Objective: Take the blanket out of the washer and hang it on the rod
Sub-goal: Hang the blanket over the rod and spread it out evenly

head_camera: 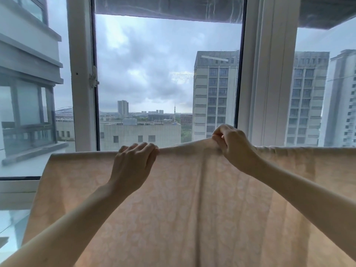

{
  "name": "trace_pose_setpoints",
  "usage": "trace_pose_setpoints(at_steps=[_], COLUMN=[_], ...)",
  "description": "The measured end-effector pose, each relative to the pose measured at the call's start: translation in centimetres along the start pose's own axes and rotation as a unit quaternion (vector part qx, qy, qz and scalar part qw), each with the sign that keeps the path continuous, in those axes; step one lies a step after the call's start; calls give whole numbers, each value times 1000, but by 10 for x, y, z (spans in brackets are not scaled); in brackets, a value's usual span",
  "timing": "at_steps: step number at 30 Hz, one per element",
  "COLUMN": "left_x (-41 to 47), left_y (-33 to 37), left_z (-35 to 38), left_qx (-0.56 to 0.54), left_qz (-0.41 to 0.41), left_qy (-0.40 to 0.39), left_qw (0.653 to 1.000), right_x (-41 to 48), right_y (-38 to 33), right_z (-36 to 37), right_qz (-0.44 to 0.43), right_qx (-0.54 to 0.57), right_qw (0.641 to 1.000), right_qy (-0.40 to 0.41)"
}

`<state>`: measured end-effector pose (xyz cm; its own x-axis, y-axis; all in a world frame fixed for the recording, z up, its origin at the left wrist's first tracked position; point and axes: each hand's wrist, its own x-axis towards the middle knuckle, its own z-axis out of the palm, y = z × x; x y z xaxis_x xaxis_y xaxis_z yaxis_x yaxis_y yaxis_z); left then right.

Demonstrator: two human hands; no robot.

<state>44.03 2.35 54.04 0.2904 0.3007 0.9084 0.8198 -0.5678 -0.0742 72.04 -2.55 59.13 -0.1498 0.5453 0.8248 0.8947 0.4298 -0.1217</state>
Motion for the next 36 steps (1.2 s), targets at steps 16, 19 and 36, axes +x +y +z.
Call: trace_pose_setpoints(at_steps=[16, 19, 36], left_x=[40, 42, 39], left_y=[82, 87, 82], left_z=[24, 29, 34], left_qx=[-50, -24, -12], left_qz=[75, 79, 62], left_qy=[-20, -10, 40], left_qw=[996, 997, 997], right_x=[-2, -6, -38], right_y=[13, 16, 65], right_z=[-11, -17, -64], right_qz=[-1, 3, 24], right_qx=[8, 17, 90], right_qw=[999, 999, 993], right_qy=[-35, -44, -79])
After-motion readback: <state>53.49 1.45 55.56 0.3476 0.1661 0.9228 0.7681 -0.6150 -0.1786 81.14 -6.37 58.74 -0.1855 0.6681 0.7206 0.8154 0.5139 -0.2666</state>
